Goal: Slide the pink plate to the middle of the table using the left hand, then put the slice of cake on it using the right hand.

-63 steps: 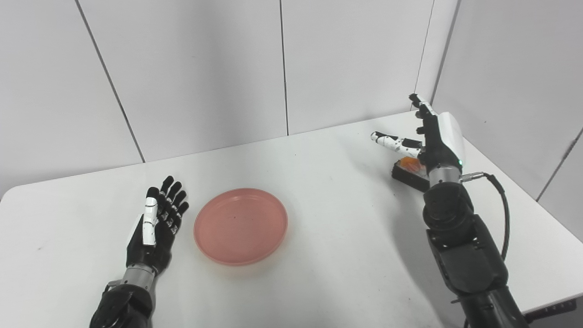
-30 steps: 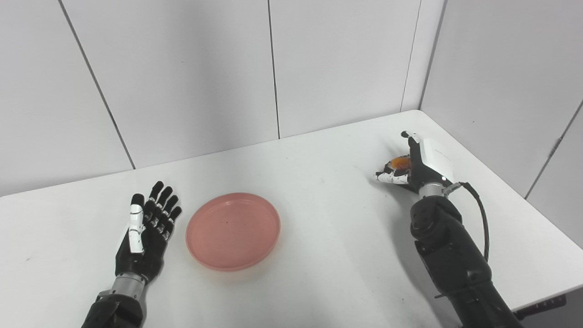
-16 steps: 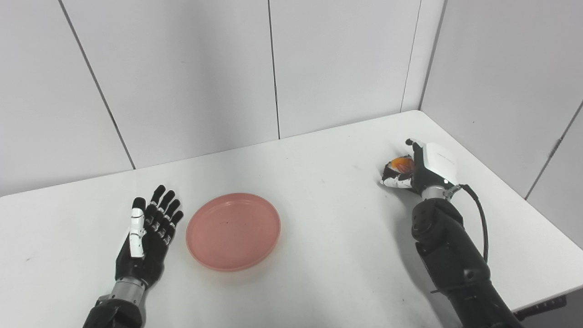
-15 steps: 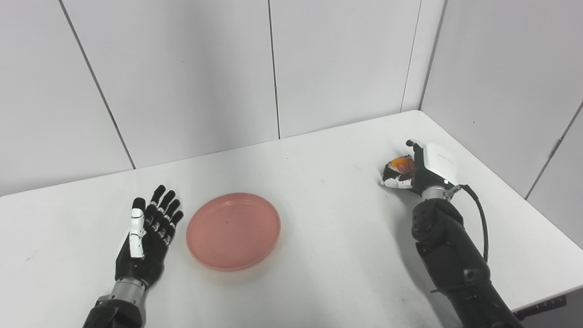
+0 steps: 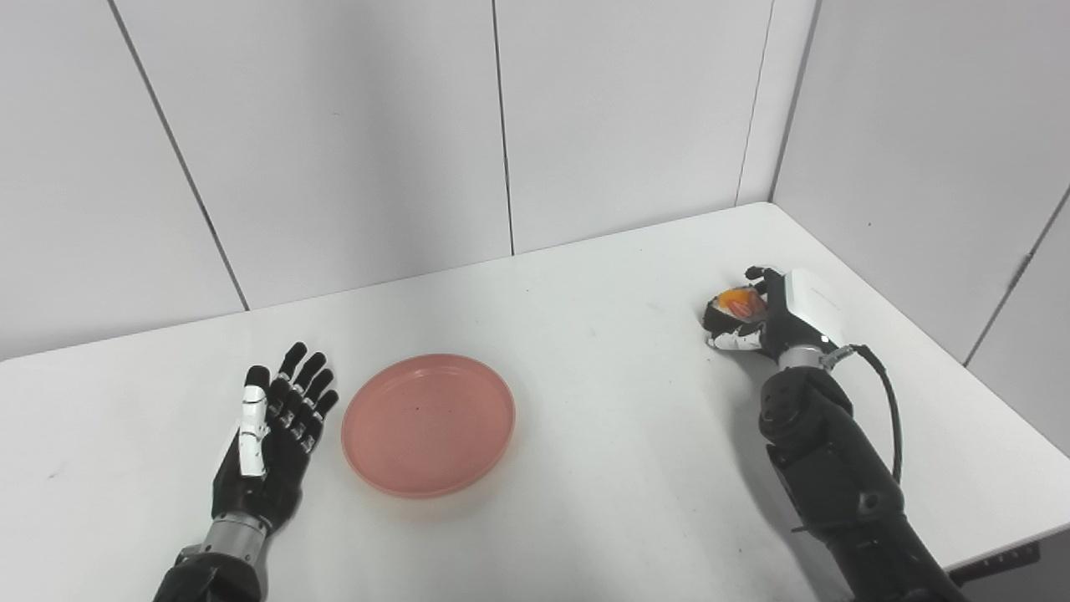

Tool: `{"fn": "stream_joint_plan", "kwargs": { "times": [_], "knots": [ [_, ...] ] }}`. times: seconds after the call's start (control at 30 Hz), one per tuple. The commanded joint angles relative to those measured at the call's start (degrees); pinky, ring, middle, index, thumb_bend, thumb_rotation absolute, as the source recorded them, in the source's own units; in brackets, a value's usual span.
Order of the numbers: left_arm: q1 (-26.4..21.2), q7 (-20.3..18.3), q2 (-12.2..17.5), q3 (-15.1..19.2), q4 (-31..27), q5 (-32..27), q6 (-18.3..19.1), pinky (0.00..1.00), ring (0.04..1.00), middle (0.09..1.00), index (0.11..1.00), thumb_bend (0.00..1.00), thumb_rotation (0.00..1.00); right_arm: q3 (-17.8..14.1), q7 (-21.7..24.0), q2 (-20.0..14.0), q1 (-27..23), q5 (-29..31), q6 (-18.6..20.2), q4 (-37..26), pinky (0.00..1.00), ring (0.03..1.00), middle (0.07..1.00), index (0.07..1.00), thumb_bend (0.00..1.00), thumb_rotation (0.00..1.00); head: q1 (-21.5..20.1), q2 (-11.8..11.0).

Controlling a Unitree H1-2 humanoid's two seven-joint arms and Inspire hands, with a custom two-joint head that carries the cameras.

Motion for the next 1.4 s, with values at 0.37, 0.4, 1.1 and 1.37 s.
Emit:
{"fn": "stream_joint_plan", "kwargs": {
  "times": [0.37, 0.4, 1.1, 1.37],
  "knots": [
    [1.02, -0.34, -0.46, -0.72, -1.18, -0.04, -0.14, 1.00, 0.999, 0.988, 0.980, 0.75, 0.99, 0.73, -0.81, -1.58, -1.61, 4.01, -1.14, -2.37, 0.28, 0.359, 0.437, 0.546, 0.51, 0.00, 1.43, 0.30],
    [1.09, -0.29, -0.50, -0.79, -1.42, -0.01, -0.07, 1.00, 1.000, 0.991, 0.982, 0.74, 0.99, 0.77, -0.85, -1.65, -1.59, 4.11, -1.19, -2.42, 0.28, 0.362, 0.437, 0.544, 0.51, 0.00, 1.43, 0.30],
    [3.43, 5.50, -4.06, -3.60, -7.45, 4.26, 2.30, 1.00, 1.000, 1.000, 1.000, 0.68, 1.00, 1.14, 4.71, -2.08, 0.25, 10.77, -3.40, -16.44, 0.30, 0.379, 0.442, 0.546, 0.51, 0.00, 16.57, 2.30],
    [3.96, 9.31, -5.98, -4.24, -9.05, 6.48, 2.89, 1.00, 1.000, 1.000, 1.000, 0.67, 1.00, 4.28, 8.18, -1.24, 1.05, 10.92, -3.49, -20.73, 0.30, 0.369, 0.441, 0.545, 0.51, 0.00, 20.52, 2.96]
  ]
}}
